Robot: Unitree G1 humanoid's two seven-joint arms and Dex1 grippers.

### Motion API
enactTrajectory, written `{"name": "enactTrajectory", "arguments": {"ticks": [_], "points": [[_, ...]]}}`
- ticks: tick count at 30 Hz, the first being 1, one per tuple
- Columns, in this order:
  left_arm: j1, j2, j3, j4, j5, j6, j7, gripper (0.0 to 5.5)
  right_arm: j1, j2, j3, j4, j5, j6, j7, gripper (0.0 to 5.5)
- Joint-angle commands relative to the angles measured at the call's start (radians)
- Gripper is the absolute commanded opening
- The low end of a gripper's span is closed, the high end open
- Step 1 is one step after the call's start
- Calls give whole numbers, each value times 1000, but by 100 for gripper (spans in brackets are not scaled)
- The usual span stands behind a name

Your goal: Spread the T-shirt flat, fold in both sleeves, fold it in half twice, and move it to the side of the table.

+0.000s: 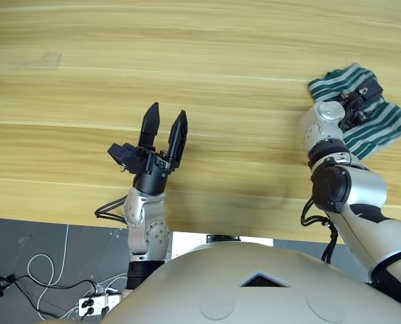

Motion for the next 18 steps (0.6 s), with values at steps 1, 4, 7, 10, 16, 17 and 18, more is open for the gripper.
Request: {"name": "enactTrajectory", "arguments": {"ticks": [1,4,7,10,16,17,18], "points": [[53,-6,21,-24,-8,-12,13,358,-17,-49,-97,31,74,-19,-80,281],[67,-13,33,-18,-5,-13,17,358,-26,-89,-144,33,95,-41,-104,281],[64,-25,45,-1,-1,-21,24,358,-44,-93,-174,35,113,-57,-102,281],[58,-29,55,11,-2,-23,24,358,-56,-101,-185,34,108,-79,-100,281],[23,-46,53,70,-1,-26,7,358,-81,-115,-66,-58,-33,-312,-23,281],[15,-46,51,83,2,-25,4,358,-79,-115,-29,-91,-72,-358,-9,281],[0,-47,54,95,4,-22,5,358,-63,-113,22,-149,-123,-402,26,281]]}}
